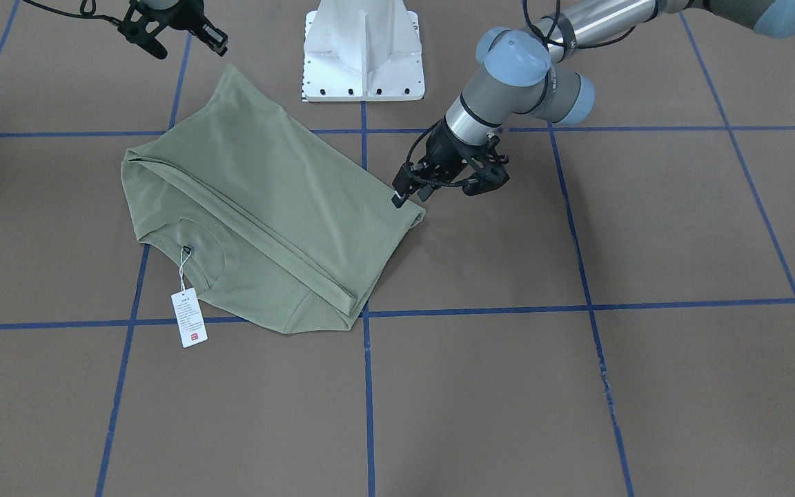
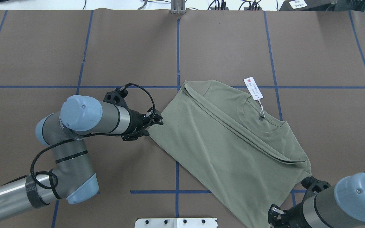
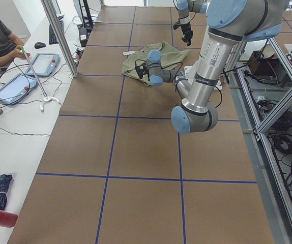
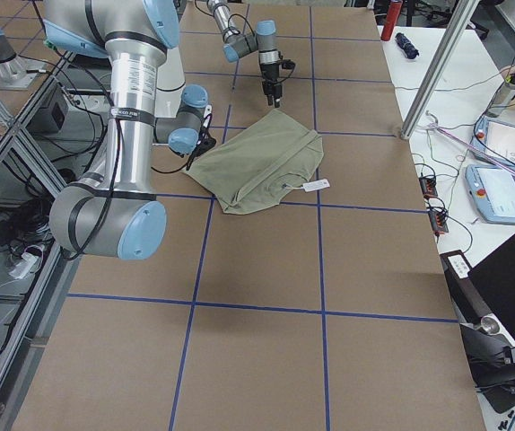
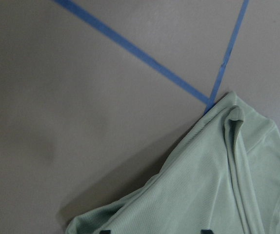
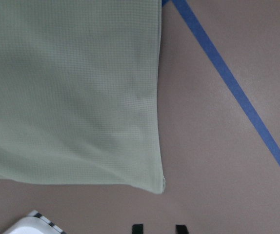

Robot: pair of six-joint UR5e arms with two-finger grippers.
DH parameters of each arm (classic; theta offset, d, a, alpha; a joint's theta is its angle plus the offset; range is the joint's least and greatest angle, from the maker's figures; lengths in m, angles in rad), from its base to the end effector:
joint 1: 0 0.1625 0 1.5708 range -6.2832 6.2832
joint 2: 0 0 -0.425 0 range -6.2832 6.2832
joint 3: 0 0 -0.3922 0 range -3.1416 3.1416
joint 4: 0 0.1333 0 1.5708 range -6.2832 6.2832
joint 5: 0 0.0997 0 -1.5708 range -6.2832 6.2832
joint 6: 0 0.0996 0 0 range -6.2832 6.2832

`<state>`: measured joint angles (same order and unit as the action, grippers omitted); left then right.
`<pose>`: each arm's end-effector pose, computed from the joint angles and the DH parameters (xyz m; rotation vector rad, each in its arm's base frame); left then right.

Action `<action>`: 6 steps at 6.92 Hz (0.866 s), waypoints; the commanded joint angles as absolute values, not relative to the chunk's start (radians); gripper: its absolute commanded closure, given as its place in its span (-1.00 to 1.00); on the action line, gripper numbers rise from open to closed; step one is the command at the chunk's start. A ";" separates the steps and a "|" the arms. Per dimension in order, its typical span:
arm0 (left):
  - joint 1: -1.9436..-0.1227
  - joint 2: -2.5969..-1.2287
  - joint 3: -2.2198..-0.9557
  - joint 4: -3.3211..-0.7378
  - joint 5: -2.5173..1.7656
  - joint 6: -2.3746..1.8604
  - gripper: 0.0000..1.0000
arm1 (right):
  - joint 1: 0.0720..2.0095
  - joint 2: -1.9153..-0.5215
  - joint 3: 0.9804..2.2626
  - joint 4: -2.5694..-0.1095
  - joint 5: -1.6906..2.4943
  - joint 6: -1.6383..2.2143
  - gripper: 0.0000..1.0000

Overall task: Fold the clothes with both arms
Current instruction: 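Drag the folded shirt with the left gripper while the right gripper lowers nearby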

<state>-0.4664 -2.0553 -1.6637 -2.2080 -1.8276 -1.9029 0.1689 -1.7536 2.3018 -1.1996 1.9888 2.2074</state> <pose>0.5335 -0.3895 0.2647 -0.1447 1.2360 -0.5389 -0.3691 -0.1572 0.3519 -0.5944 -0.8007 0.5469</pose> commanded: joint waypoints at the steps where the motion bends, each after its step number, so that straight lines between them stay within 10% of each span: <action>1: -0.446 -2.051 -1.655 -2.155 -1.804 -1.902 -0.38 | 0.292 -1.750 2.295 -1.201 1.996 2.197 -1.00; 5: -0.436 -2.062 -1.618 -2.155 -1.781 -1.898 -0.04 | 0.348 -1.744 2.292 -1.207 1.996 2.191 -1.00; 6: -0.437 -2.060 -1.620 -2.155 -1.779 -1.898 0.99 | 0.348 -1.744 2.292 -1.209 1.996 2.191 -1.00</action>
